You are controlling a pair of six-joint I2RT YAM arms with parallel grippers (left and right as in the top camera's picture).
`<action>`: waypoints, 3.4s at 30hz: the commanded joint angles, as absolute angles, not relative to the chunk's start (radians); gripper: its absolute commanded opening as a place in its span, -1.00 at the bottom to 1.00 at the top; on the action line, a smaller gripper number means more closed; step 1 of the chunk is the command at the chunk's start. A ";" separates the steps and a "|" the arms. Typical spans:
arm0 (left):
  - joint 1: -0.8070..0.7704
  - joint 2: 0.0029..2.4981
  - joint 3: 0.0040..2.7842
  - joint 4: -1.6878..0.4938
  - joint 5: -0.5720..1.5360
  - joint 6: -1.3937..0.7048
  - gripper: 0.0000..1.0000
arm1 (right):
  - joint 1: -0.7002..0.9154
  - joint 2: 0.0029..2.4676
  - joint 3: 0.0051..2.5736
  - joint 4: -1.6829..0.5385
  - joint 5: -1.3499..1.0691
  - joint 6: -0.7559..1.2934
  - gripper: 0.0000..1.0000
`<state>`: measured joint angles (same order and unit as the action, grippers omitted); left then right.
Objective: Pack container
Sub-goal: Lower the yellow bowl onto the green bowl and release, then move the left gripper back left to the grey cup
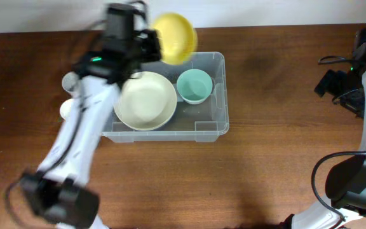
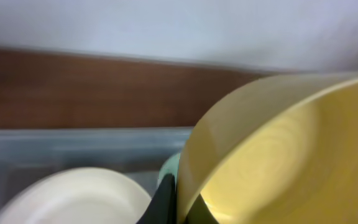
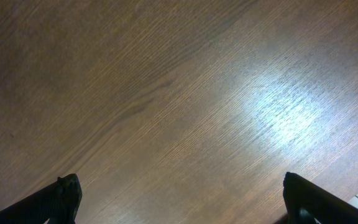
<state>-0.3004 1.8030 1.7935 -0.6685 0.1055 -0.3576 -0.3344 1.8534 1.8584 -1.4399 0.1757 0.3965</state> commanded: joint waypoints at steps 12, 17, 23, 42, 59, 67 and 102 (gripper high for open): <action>-0.400 2.127 1.798 -0.671 0.142 -0.338 -0.99 | -0.341 1.855 1.857 -1.440 0.189 0.404 0.97; -0.399 2.162 1.798 -0.679 0.142 -0.338 -0.98 | -0.341 1.855 1.857 -1.440 0.188 0.404 0.98; -0.399 2.179 1.798 -0.680 0.142 -0.338 -0.91 | -0.341 1.855 1.856 -1.440 0.189 0.404 0.98; -0.370 2.193 1.860 -0.672 0.142 -0.319 -0.34 | -0.341 1.855 1.856 -1.440 0.189 0.404 0.98; -0.089 2.193 2.550 -1.206 -0.034 -0.230 0.99 | -0.341 1.855 1.857 -1.440 0.188 0.404 0.98; 0.185 2.203 2.580 -1.420 -0.046 -0.241 0.99 | -0.341 1.855 1.857 -1.440 0.188 0.404 0.98; 0.340 2.414 2.404 -1.346 0.049 0.077 0.98 | -0.341 1.855 1.857 -1.440 0.188 0.404 0.98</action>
<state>0.3428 2.3684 2.4035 -1.3453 0.0261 0.0345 -0.3344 1.8534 1.8584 -1.4399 0.1757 0.3962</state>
